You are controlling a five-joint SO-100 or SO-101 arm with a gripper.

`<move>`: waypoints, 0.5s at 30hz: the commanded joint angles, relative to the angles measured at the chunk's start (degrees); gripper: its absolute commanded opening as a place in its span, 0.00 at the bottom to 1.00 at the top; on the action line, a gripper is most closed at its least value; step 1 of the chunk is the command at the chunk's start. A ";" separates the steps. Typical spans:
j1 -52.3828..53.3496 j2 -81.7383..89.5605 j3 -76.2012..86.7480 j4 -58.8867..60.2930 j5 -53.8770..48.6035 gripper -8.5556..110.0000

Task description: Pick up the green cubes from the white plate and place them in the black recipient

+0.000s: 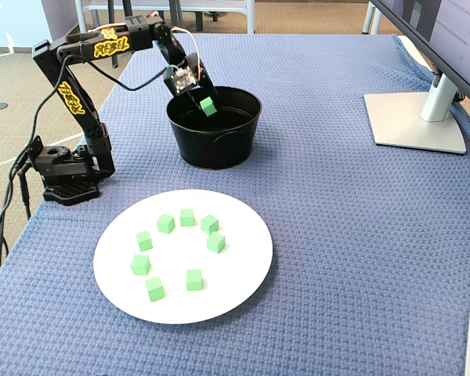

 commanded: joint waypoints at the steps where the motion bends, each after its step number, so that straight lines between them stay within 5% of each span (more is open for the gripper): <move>1: -1.23 0.00 0.53 -1.85 -1.58 0.20; 10: -1.23 4.13 0.18 -0.35 -0.88 0.25; 15: 9.58 8.44 -11.16 7.29 -0.53 0.23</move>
